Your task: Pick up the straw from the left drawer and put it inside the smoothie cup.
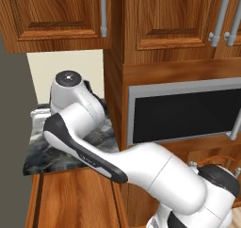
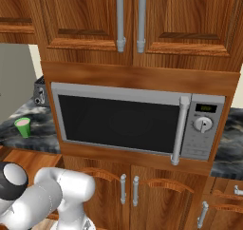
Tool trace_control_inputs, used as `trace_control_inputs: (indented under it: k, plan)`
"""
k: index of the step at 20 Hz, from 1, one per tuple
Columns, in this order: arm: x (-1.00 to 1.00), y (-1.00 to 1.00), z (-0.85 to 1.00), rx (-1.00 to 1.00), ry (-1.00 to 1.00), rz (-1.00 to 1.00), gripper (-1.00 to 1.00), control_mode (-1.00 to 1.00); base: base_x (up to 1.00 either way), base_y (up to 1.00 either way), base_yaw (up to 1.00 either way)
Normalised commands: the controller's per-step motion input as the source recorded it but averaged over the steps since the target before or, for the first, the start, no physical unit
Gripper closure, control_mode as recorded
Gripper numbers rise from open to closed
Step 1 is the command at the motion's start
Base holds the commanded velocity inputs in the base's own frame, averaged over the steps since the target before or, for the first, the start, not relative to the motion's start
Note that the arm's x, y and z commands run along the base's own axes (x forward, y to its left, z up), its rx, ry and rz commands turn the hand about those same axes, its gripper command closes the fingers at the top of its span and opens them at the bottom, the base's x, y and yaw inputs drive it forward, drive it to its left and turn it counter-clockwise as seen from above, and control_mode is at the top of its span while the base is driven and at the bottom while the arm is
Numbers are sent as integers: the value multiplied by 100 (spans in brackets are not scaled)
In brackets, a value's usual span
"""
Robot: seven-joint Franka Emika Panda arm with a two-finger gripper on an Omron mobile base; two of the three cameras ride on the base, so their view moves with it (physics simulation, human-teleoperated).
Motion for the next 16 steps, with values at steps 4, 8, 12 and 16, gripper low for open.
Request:
trace_control_inputs:
  k: [4, 8, 12, 16]
  plan:
    - [19, 0, 0, 0, 1, 1, 100, -100, 0, 0, 0]
    - [17, -2, -11, 0, 0, 3, 100, -100, 0, 0, 0]
    - [20, -13, -21, 0, 0, 5, 100, -100, 0, 0, 0]
    - [19, -27, -11, 0, 0, 9, 100, -100, 0, 0, 0]
